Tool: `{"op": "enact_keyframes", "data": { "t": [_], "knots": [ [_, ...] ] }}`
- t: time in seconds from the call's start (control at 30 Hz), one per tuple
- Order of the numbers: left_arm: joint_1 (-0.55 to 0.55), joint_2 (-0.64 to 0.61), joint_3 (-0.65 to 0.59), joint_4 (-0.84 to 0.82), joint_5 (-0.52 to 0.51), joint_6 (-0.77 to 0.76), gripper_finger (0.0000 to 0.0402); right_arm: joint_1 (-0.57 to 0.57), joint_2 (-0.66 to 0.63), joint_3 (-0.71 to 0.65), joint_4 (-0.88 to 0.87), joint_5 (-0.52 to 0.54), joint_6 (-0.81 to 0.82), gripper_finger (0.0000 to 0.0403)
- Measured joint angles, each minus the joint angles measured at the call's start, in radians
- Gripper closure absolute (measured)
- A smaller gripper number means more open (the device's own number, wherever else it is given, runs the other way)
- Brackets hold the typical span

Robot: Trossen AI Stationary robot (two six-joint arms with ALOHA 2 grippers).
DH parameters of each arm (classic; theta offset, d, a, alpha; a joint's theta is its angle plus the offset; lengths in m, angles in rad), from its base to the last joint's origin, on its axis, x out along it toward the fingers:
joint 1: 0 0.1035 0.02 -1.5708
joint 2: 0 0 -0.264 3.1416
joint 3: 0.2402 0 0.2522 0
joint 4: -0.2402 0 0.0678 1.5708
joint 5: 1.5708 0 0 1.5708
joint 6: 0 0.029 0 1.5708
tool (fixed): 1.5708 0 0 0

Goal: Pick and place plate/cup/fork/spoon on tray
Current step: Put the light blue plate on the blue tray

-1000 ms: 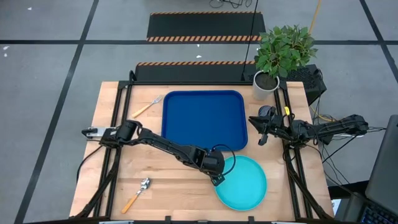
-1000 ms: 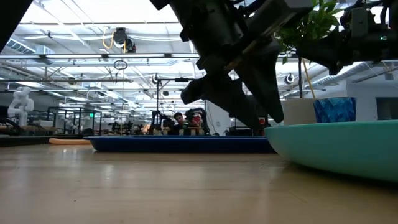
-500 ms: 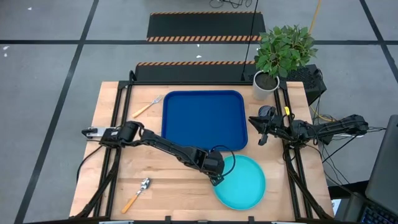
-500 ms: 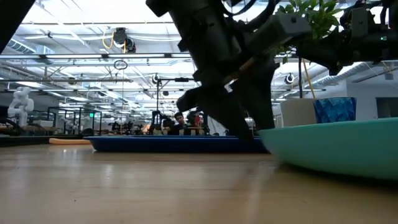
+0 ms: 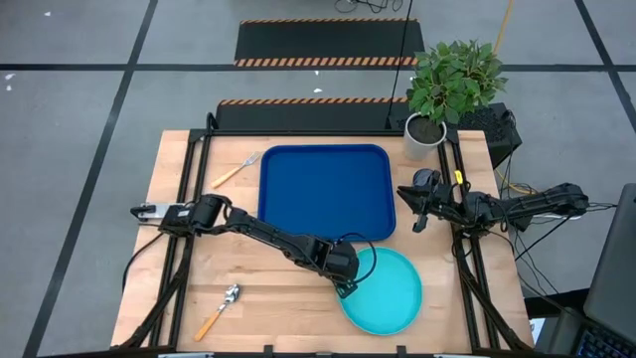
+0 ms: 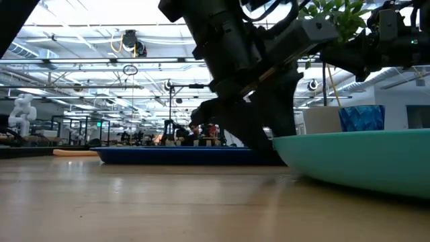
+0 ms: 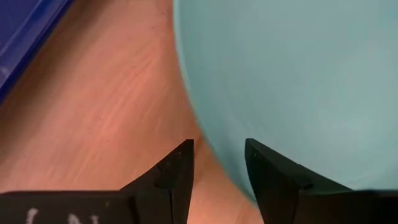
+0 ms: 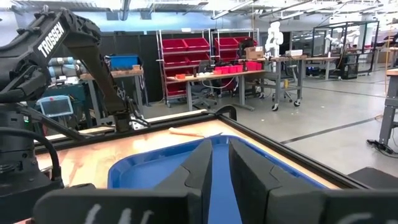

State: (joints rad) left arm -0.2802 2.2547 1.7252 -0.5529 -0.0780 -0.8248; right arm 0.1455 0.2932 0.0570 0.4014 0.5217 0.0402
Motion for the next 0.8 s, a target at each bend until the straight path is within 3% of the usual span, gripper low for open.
{"op": "enact_keyframes", "data": {
  "t": [0.27,0.8],
  "knots": [
    [0.001,-0.002,0.002,0.006,0.029,0.02,0.0388,0.0,0.0,0.0,-0.002,0.001,0.0,0.0353],
    [-0.001,-0.003,0.002,-0.058,0.078,0.084,0.0396,0.0,0.0,0.0,-0.003,0.001,0.0,0.0353]
  ]
}}
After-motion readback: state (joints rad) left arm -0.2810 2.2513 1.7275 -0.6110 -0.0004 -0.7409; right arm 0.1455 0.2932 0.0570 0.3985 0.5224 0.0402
